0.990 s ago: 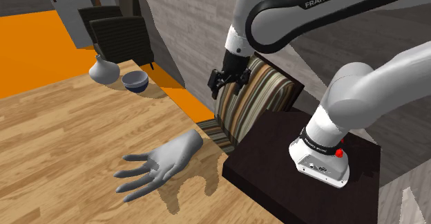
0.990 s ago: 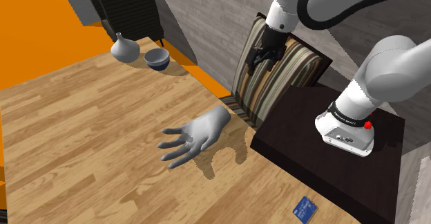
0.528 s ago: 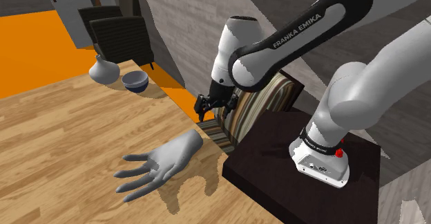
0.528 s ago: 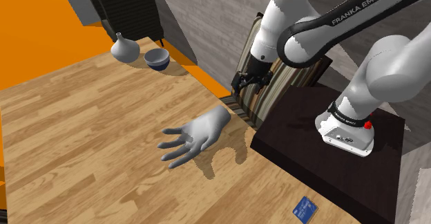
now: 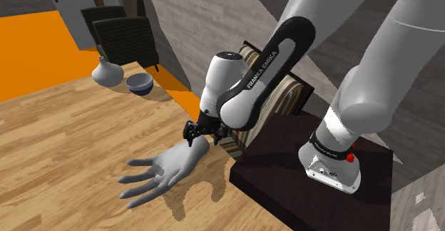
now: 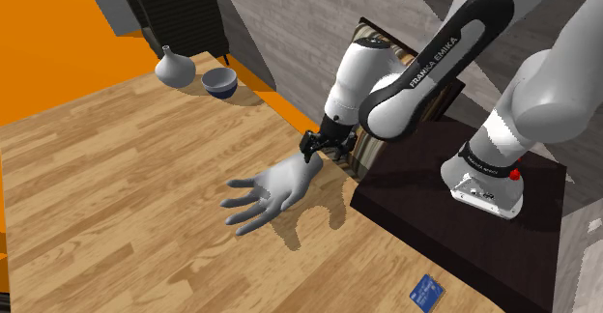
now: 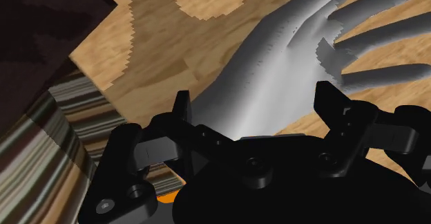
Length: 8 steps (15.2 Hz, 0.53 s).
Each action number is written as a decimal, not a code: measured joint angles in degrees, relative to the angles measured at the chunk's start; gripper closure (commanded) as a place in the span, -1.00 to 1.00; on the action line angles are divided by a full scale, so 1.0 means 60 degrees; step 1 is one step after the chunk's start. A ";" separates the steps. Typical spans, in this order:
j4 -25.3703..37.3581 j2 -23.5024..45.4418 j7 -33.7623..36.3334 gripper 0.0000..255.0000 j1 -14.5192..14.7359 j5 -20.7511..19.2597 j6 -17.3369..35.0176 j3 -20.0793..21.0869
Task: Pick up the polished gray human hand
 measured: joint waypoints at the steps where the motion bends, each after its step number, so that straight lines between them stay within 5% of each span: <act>1: 0.0192 0.0525 0.0641 -1.00 0.0085 -0.0527 0.0383 -0.0034; 5: 0.1024 0.2452 0.2980 -1.00 0.1464 -0.2454 0.1655 -0.1351; 8: 0.1689 0.3544 0.3723 -1.00 0.2508 -0.2724 0.2221 -0.2235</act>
